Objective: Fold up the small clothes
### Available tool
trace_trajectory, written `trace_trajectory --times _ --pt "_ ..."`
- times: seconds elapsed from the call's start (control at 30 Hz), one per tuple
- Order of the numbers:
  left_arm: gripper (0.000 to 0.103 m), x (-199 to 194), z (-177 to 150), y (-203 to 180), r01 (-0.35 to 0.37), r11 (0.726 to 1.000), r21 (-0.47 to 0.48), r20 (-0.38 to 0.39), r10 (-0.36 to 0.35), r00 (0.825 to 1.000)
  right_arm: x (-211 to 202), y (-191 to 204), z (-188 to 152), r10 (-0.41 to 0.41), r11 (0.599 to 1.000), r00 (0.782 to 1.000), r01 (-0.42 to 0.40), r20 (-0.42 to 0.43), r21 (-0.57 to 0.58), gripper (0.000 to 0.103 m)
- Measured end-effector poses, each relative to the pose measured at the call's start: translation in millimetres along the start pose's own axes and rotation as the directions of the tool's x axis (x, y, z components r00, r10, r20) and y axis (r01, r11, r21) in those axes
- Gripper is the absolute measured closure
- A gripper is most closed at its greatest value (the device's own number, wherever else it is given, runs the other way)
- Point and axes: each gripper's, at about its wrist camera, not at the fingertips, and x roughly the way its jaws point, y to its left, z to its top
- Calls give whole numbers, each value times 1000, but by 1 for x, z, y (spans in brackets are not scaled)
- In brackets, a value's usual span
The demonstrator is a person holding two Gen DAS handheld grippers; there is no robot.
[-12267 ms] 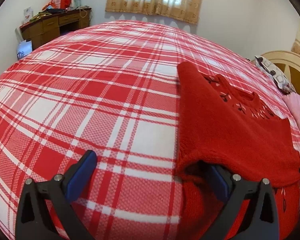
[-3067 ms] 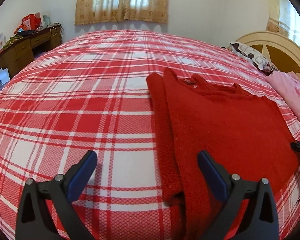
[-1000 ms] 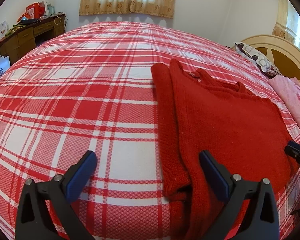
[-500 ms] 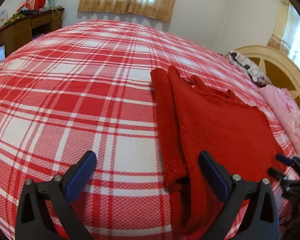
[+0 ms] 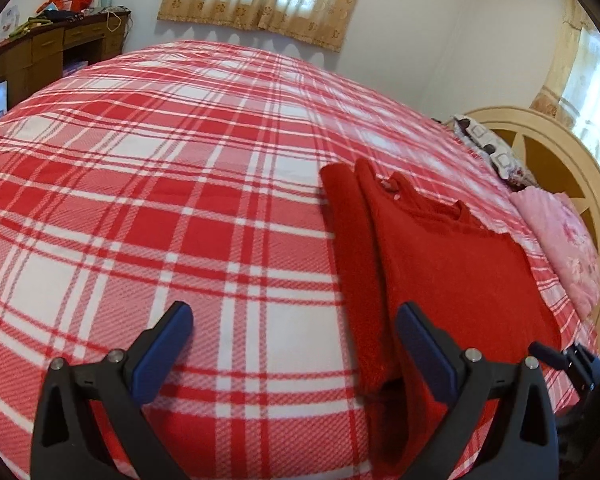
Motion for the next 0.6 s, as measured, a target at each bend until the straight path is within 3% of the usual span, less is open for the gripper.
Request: trace_trajectory --times 0.17,0.37,0.6 --pt "0 6 8 1 88 996 -24 5 -88 996 -1 28 3 12 997 999 -9 30 -82 39" --pt "0 18 20 4 228 972 -57 -9 -229 973 4 56 8 24 989 999 -18 34 -144 35" --pt "0 37 32 2 275 957 -93 -37 -279 960 14 78 17 10 980 999 -1 48 -198 35"
